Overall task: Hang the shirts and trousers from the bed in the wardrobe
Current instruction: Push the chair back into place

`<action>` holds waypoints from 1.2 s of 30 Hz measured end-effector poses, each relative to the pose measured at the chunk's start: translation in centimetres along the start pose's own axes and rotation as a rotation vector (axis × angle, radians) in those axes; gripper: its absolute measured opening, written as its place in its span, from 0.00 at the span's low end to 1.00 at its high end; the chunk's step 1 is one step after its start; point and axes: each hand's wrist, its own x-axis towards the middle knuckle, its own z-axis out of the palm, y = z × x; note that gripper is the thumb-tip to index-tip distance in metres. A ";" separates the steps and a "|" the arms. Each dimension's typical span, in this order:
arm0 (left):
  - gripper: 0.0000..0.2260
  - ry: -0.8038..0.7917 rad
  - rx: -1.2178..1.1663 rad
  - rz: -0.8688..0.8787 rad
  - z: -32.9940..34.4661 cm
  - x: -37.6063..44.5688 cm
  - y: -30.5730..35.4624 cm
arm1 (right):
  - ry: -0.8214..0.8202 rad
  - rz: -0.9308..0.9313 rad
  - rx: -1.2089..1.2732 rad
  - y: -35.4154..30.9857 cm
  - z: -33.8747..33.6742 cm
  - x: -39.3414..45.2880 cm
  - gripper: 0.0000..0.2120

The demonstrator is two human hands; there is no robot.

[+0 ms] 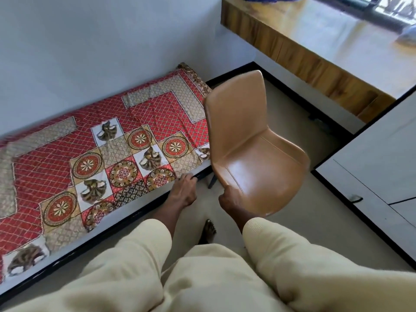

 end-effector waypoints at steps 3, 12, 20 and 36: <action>0.23 -0.027 0.024 0.016 -3.2 4.5 -2.5 | 0.003 0.002 0.083 -4.4 -1.5 4.1 0.12; 0.29 0.128 -0.053 0.184 -13.1 19.2 -6.7 | 0.160 0.051 0.255 -16.3 -7.6 16.5 0.08; 0.32 0.194 0.005 0.432 -21.8 31.8 -7.7 | 0.312 0.100 0.339 -24.3 -13.3 26.7 0.41; 0.34 0.070 0.200 0.635 -24.8 38.7 -5.4 | 0.179 0.365 0.373 -26.1 -14.4 30.9 0.40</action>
